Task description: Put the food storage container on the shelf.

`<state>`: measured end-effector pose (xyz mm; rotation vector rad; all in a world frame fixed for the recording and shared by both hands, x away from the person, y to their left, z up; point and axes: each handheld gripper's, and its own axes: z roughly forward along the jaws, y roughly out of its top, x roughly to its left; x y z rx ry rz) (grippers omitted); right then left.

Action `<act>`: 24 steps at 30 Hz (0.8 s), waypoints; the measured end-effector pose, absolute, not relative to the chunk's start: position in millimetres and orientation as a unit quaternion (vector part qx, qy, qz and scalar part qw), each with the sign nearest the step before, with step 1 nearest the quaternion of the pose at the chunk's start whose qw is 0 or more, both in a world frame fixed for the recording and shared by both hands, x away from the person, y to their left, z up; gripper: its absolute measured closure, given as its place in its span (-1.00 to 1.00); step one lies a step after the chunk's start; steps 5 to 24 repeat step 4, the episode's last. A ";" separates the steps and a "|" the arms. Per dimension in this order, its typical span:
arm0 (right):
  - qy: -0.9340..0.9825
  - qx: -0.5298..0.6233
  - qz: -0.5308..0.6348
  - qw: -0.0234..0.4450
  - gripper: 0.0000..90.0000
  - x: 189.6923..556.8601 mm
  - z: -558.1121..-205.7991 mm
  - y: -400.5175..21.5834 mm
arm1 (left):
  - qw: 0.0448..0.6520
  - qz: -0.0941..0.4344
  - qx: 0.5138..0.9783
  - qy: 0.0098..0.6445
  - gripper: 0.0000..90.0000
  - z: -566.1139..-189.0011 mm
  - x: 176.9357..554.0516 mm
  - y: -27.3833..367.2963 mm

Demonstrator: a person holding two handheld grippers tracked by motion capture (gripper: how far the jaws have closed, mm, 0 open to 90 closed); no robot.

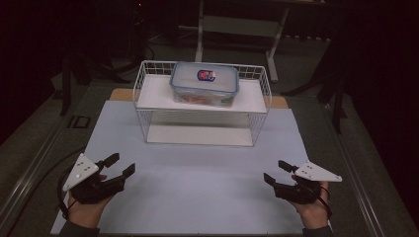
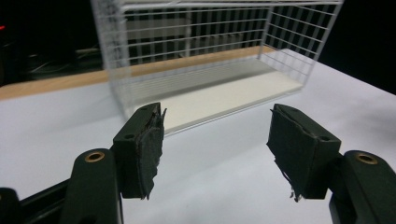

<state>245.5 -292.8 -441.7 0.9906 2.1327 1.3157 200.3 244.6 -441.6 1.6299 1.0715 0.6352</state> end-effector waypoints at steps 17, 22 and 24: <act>0.762 0.358 0.485 0.236 -0.35 236.7 -441.6 -297.5 | 0.513 0.271 0.675 0.456 -0.24 -446.5 197.5 251.4; 0.762 0.358 0.485 0.236 -0.35 236.7 -441.6 -297.5 | 0.513 0.271 0.675 0.456 -0.24 -446.5 197.5 251.4; 0.762 0.358 0.485 0.236 -0.35 236.7 -441.6 -297.5 | 0.513 0.271 0.675 0.456 -0.24 -446.5 197.5 251.4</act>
